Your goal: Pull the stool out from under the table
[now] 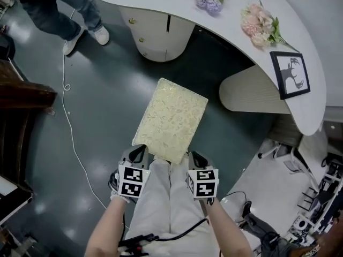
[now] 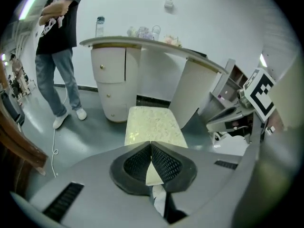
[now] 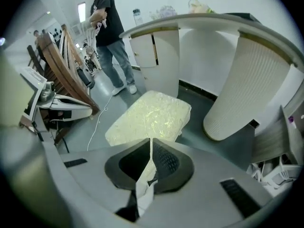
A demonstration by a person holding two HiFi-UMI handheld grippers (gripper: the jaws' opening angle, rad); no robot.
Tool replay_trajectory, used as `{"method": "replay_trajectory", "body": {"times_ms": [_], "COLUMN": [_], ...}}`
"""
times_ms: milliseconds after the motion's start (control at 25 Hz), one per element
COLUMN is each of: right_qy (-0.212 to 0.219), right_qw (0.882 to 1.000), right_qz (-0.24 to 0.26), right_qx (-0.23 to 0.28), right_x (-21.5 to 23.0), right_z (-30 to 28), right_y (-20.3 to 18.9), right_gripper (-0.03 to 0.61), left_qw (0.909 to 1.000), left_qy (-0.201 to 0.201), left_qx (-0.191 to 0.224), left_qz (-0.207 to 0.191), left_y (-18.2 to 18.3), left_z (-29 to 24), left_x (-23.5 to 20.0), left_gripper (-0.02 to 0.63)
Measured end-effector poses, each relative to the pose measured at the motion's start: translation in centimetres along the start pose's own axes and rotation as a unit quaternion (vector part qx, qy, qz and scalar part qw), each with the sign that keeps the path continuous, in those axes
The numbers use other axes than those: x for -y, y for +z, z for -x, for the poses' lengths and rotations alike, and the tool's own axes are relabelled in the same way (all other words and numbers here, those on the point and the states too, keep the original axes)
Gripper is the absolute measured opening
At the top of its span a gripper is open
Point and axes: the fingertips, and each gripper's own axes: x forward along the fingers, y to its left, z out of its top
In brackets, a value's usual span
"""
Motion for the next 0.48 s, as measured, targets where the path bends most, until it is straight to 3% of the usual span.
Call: {"method": "replay_trajectory", "body": {"times_ms": [480], "right_qy": [0.052], "right_qw": [0.991], "right_qz": [0.01], "right_qx": [0.125], "right_x": [-1.4], "right_z": [11.3], "right_y": [12.0], "right_gripper": [0.041], "left_qw": [0.9914], "left_qy": [-0.011], "left_qx": [0.129], "left_qz": [-0.023], "left_y": [15.8], "left_z": [10.7], "left_x": [2.0], "left_gripper": [0.017]}}
